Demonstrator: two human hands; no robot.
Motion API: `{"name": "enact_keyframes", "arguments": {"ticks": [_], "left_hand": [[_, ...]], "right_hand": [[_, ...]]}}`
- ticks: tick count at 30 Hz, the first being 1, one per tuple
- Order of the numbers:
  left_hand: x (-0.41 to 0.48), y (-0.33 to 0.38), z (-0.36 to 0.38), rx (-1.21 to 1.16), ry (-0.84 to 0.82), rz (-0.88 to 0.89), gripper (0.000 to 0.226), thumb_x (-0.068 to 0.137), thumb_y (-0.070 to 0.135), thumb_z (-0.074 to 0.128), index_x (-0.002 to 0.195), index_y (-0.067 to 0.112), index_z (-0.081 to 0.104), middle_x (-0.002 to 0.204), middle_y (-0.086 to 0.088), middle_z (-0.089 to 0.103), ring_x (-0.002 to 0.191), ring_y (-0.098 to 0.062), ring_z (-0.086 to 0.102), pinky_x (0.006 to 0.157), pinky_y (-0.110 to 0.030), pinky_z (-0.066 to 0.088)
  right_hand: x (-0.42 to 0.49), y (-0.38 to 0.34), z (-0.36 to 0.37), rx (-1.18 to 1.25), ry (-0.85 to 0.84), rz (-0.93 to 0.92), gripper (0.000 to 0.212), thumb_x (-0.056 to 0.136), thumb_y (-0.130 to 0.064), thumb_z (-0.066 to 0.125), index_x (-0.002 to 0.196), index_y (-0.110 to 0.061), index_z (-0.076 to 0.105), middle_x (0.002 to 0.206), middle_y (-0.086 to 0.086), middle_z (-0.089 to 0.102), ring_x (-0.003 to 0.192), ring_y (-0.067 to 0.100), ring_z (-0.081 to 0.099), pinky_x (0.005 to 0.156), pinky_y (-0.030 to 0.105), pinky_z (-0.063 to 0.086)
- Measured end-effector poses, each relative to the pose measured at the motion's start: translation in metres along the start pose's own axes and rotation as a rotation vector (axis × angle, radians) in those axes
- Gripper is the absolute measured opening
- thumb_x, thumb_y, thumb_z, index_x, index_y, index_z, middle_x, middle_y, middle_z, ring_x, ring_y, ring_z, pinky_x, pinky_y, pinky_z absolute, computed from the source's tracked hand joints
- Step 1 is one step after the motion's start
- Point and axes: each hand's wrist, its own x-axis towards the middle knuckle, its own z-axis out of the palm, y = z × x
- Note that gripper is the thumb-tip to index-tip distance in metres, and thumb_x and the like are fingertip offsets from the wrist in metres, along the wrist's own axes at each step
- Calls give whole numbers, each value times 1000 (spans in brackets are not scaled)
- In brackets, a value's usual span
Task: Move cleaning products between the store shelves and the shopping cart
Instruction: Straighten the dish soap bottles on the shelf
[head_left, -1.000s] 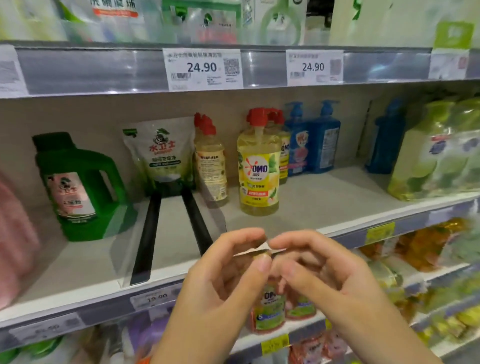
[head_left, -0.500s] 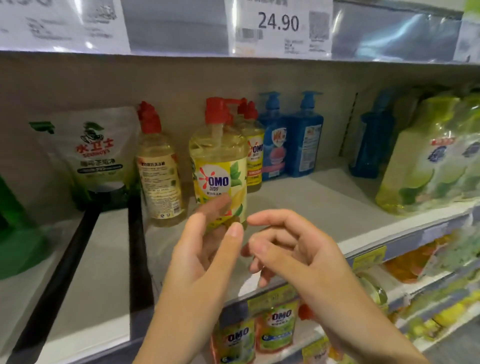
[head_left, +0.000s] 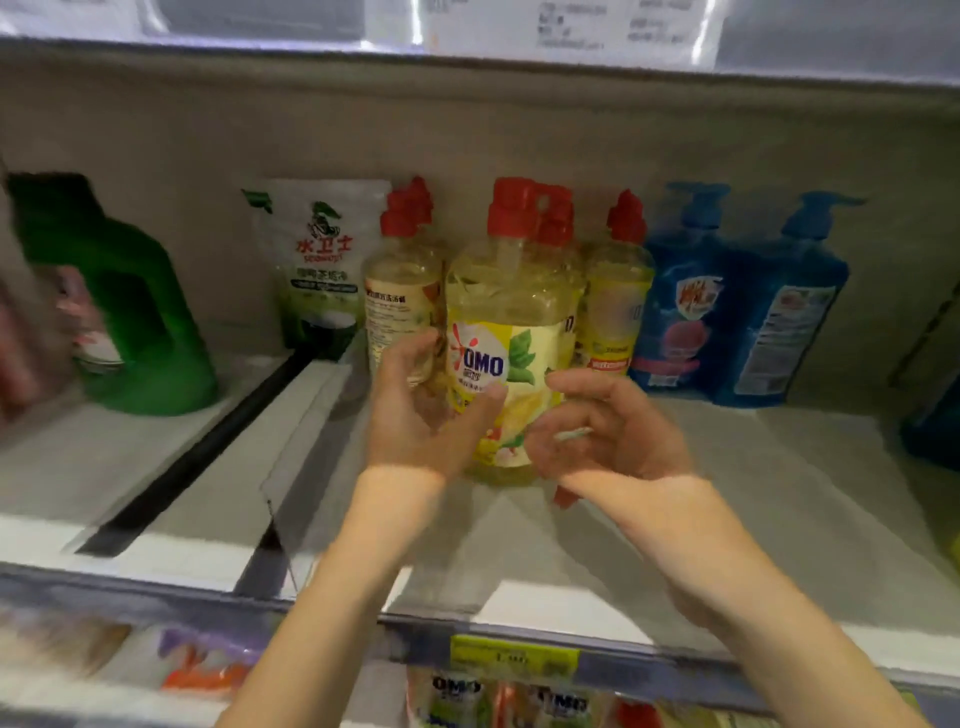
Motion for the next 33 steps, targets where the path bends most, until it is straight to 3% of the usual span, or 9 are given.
{"name": "enact_keyframes", "arguments": {"ticks": [4, 7, 9, 11, 14, 17, 22, 28, 33], "left_hand": [[20, -22, -4, 185, 6, -105, 105, 52, 61, 77, 141, 22, 37, 140, 5, 47, 122, -7, 51, 101, -31, 47], [32, -29, -3, 138, -104, -146, 104, 58, 55, 84, 144, 24, 34, 137, 6, 53, 120, -7, 55, 101, -35, 49], [38, -35, -1, 82, -197, -193, 99, 61, 51, 84, 142, 22, 37, 131, 4, 60, 118, -10, 59, 100, -40, 50], [41, -40, 0, 73, -246, -237, 96, 58, 55, 80, 140, 22, 41, 128, 3, 63, 117, -14, 61, 101, -44, 48], [45, -43, 1, 98, -248, -256, 99, 51, 57, 79, 136, 20, 44, 124, 2, 65, 114, -14, 62, 100, -43, 50], [46, -42, 3, 152, -236, -267, 100, 51, 54, 87, 133, 17, 42, 120, 3, 66, 111, -13, 63, 94, -36, 53], [33, -35, 16, 225, -221, -274, 96, 42, 57, 87, 118, 22, 41, 116, 7, 61, 103, -1, 61, 83, -21, 53], [11, -24, 50, 136, -272, -305, 75, 60, 19, 91, 106, 19, 32, 98, 9, 56, 74, 12, 62, 61, -9, 49], [-11, -10, 71, 187, -354, -326, 96, 32, 57, 83, 108, 32, 30, 101, 17, 61, 90, 4, 62, 78, -22, 54]], "right_hand": [[16, 1, -11, -58, 5, 47, 66, 60, -25, 80, 118, -29, 49, 106, 3, 58, 86, 18, 59, 62, 20, 53], [38, 19, -12, -157, 52, 69, 80, 65, -11, 86, 125, -30, 36, 118, -6, 48, 99, 9, 54, 69, 11, 51], [52, 32, -11, -228, 43, 65, 90, 62, -13, 90, 130, -28, 32, 130, -4, 44, 113, 11, 52, 88, 20, 51], [62, 40, -11, -191, 25, 68, 95, 60, -9, 91, 132, -26, 31, 133, -2, 46, 119, 12, 54, 94, 31, 52], [71, 45, -11, -121, -38, 75, 95, 63, 1, 87, 135, -21, 30, 121, -10, 57, 105, -5, 61, 86, 22, 55], [72, 50, -12, -84, -114, 97, 92, 65, 3, 85, 136, -21, 31, 125, -6, 61, 108, 3, 64, 89, 28, 56], [60, 44, -25, -160, -79, 83, 88, 66, 2, 84, 135, -24, 35, 123, -10, 63, 101, -7, 63, 74, 12, 53], [30, 29, -57, -233, -60, 93, 84, 62, -10, 87, 129, -37, 43, 104, -32, 67, 94, -11, 63, 70, 8, 50], [3, 19, -83, -302, -1, 144, 81, 59, -21, 89, 123, -44, 45, 106, -34, 65, 95, -13, 61, 66, 8, 50]]}}
